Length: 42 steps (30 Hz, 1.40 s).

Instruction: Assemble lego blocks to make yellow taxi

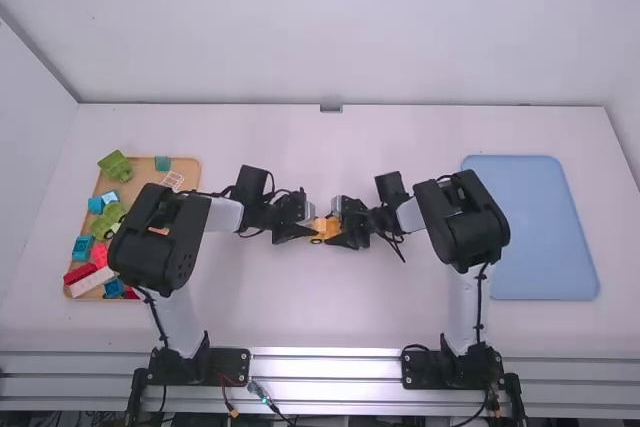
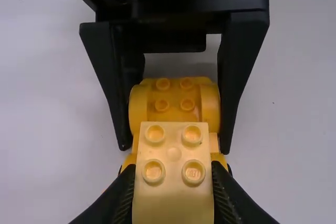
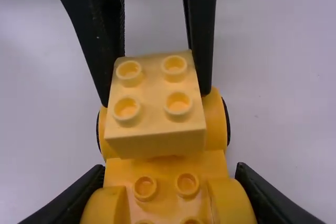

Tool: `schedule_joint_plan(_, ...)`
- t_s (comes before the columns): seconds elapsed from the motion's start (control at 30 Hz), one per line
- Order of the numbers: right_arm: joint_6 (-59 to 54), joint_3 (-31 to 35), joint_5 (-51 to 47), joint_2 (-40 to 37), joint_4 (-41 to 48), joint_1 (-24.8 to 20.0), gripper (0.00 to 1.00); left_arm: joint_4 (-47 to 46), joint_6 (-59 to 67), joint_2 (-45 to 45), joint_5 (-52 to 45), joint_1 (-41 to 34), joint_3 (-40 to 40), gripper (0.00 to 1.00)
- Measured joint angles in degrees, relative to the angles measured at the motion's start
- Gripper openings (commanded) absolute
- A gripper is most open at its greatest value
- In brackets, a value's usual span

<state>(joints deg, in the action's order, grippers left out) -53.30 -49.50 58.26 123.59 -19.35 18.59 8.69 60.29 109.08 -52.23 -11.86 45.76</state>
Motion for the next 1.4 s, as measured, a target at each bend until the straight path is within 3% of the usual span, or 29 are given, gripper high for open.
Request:
schedule_joint_plan(0.23,-0.3,0.0,-0.1,0.0,0.0,0.0,0.41,0.2,0.0,0.0,0.4,-0.1,0.0,0.02)
schedule_joint_plan(0.27,-0.3,0.0,-0.1,0.0,0.0,0.0,0.41,0.1,0.0,0.0,0.4,-0.1,0.0,0.08)
schedule_joint_plan(0.3,-0.3,0.0,-0.1,0.0,0.0,0.0,0.41,0.2,0.0,0.0,0.4,-0.1,0.0,0.26)
schedule_joint_plan(0.33,-0.3,0.0,-0.1,0.0,0.0,0.0,0.41,0.2,0.0,0.0,0.4,-0.1,0.0,0.37)
schedule_joint_plan(0.4,-0.3,0.0,-0.1,0.0,0.0,0.0,0.41,0.2,0.1,0.0,0.4,-0.1,0.0,0.54)
schedule_joint_plan(0.43,-0.3,0.0,-0.1,0.0,0.0,0.0,0.41,0.4,0.4,0.0,0.4,-0.1,0.0,0.85)
schedule_joint_plan(0.47,-0.2,0.0,-0.1,0.0,0.0,0.0,0.41,0.5,0.2,0.0,0.6,-0.1,0.0,0.99)
schedule_joint_plan(0.87,0.4,0.0,0.1,0.0,0.0,0.0,0.41,-1.2,0.2,-0.5,-0.5,0.2,0.0,0.99)
schedule_joint_plan(1.1,0.4,0.0,0.1,0.0,0.0,0.0,0.41,-3.7,0.2,-6.2,-3.9,2.9,0.0,0.97)
schedule_joint_plan(1.13,0.5,0.0,0.1,0.0,0.0,0.0,0.41,-3.8,0.2,-6.6,-4.0,3.0,0.0,0.91)
schedule_joint_plan(1.23,0.4,0.0,0.1,0.0,0.0,0.0,0.41,-4.9,0.3,-6.8,-3.9,3.1,0.0,0.62)
schedule_joint_plan(1.27,0.4,0.0,0.1,0.0,0.0,0.0,0.41,-5.5,0.3,-6.8,-3.9,3.1,0.0,0.38)
schedule_joint_plan(1.3,0.5,0.0,0.1,0.0,0.0,0.0,0.41,-5.4,0.4,-6.8,-3.9,3.1,0.0,0.34)
schedule_joint_plan(1.33,0.4,0.0,0.0,0.0,0.0,0.0,0.41,-5.5,0.2,-6.8,-3.9,3.1,0.0,0.2)
schedule_joint_plan(1.4,0.4,0.0,0.1,0.0,0.0,0.0,0.41,-5.7,0.4,-6.8,-3.9,3.1,0.0,0.09)
